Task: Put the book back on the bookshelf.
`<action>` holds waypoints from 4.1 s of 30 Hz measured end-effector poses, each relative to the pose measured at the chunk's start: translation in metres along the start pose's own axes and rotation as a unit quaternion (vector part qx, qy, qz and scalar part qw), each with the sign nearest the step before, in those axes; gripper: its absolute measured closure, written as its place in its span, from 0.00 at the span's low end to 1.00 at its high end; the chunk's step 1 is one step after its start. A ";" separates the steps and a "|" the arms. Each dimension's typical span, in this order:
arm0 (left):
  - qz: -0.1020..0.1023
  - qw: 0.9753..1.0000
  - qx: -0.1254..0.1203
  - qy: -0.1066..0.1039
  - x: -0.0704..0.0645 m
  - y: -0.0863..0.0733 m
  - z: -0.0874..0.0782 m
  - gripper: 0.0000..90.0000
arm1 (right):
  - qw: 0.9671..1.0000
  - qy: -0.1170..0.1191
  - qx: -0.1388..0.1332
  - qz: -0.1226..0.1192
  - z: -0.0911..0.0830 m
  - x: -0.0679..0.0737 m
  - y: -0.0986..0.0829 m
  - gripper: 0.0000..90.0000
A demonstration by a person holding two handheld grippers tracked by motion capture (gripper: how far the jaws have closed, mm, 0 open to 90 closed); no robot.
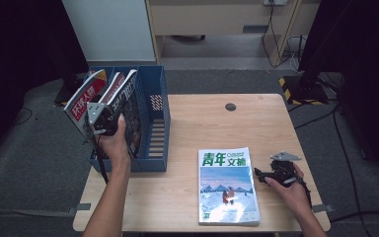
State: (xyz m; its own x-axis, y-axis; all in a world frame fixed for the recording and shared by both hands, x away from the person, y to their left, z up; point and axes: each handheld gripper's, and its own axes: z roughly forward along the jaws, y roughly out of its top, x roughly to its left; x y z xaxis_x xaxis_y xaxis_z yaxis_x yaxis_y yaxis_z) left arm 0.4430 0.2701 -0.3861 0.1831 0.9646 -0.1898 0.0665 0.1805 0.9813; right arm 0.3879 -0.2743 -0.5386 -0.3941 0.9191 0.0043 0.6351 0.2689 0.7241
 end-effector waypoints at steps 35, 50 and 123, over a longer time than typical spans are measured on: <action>-0.005 1.000 -0.007 0.018 0.011 -0.016 -0.001 0.85 | 1.000 0.001 0.002 0.000 -0.001 0.001 0.000 0.11; 0.027 1.000 0.012 -0.002 0.009 -0.013 -0.032 0.65 | 1.000 0.002 0.003 0.000 0.000 0.001 0.000 0.10; 0.132 0.935 0.220 -0.245 -0.140 -0.105 -0.055 0.25 | 0.998 0.042 -0.045 0.006 -0.019 0.011 0.015 0.24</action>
State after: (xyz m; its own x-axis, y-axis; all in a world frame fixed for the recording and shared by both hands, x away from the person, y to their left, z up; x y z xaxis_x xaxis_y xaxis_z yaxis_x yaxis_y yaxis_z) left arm 0.3564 0.1272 -0.4608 0.6698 0.7415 -0.0393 0.3321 -0.2518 0.9090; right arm 0.3806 -0.2661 -0.5139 -0.4437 0.8936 0.0678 0.5786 0.2279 0.7831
